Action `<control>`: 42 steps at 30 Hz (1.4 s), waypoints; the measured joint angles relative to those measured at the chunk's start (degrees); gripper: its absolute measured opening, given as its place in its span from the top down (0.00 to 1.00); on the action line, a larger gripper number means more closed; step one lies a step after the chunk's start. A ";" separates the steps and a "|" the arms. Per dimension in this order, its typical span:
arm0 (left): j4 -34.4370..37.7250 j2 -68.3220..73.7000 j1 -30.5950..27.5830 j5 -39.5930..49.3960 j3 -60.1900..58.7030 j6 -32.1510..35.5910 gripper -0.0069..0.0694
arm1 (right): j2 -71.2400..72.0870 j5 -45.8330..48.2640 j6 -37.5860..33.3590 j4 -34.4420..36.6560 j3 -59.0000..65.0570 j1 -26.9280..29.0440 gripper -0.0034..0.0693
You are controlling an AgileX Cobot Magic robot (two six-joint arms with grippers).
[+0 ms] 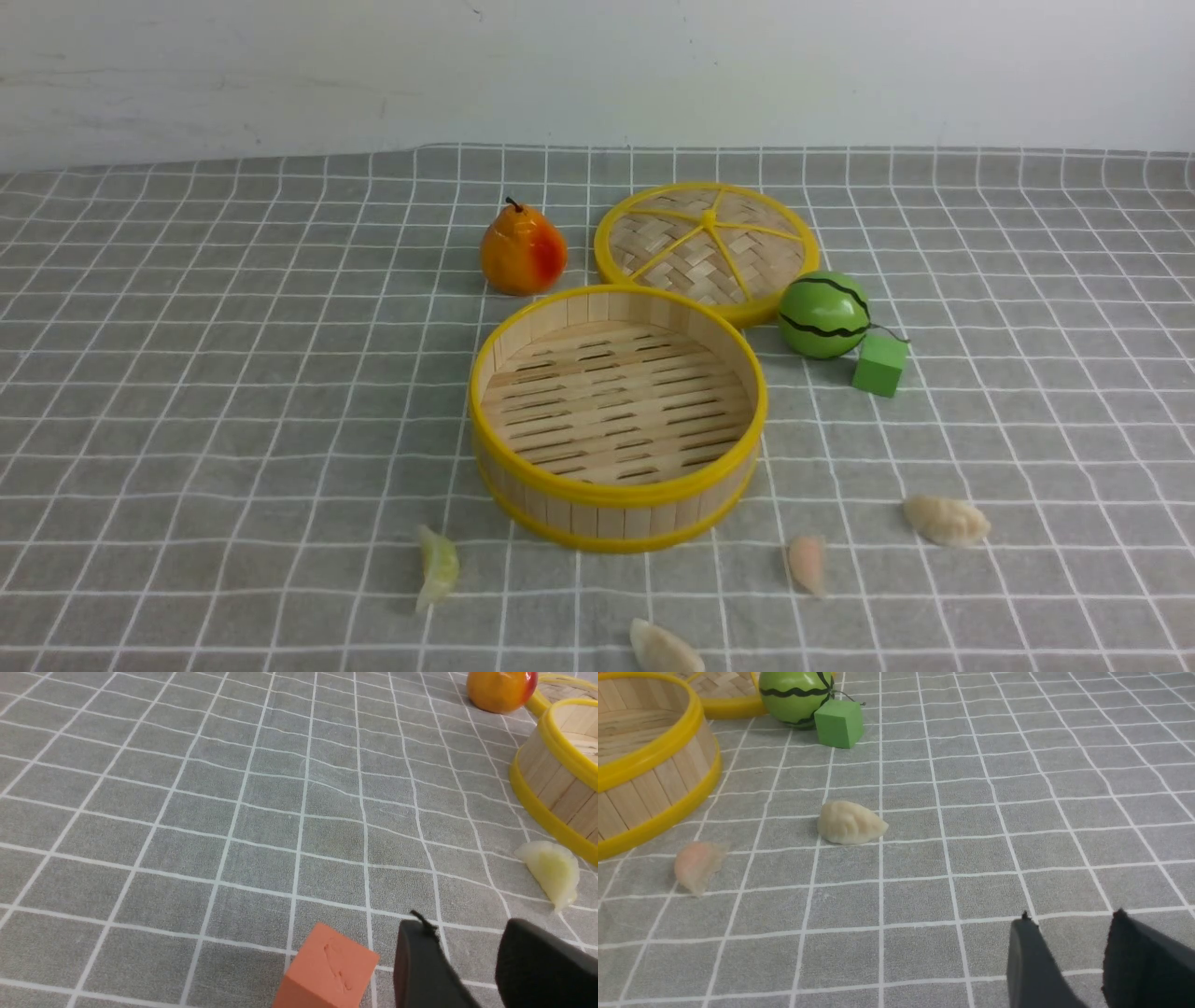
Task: Put the dumplings into the steamer on the table with the grey tablecloth.
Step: 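Reach for and grasp a dumpling on the table with the left gripper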
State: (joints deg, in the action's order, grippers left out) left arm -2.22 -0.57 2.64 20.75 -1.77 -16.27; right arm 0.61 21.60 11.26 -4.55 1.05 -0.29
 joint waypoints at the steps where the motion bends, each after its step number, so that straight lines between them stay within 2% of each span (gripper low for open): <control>1: 0.00 0.00 0.00 0.00 0.00 0.00 0.60 | 0.00 0.00 0.00 0.00 0.00 0.00 0.62; 18: 0.00 0.00 0.00 0.00 0.00 0.00 0.60 | 0.00 0.00 0.00 0.08 0.00 0.00 0.62; 38: 0.49 0.00 0.00 -0.25 0.00 -0.62 0.60 | 0.00 0.00 0.43 4.16 0.00 0.00 0.62; 40: 5.65 0.00 0.00 -0.89 0.00 -4.97 0.60 | 0.00 0.00 2.73 7.26 0.00 0.00 0.62; 42: 21.07 0.00 0.00 -1.53 0.00 -15.61 0.60 | 0.00 0.05 10.31 16.16 0.00 0.00 0.62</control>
State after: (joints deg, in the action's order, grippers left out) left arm 18.84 -0.57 2.64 19.21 -1.77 -31.87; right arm 0.61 21.65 21.57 11.61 1.05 -0.29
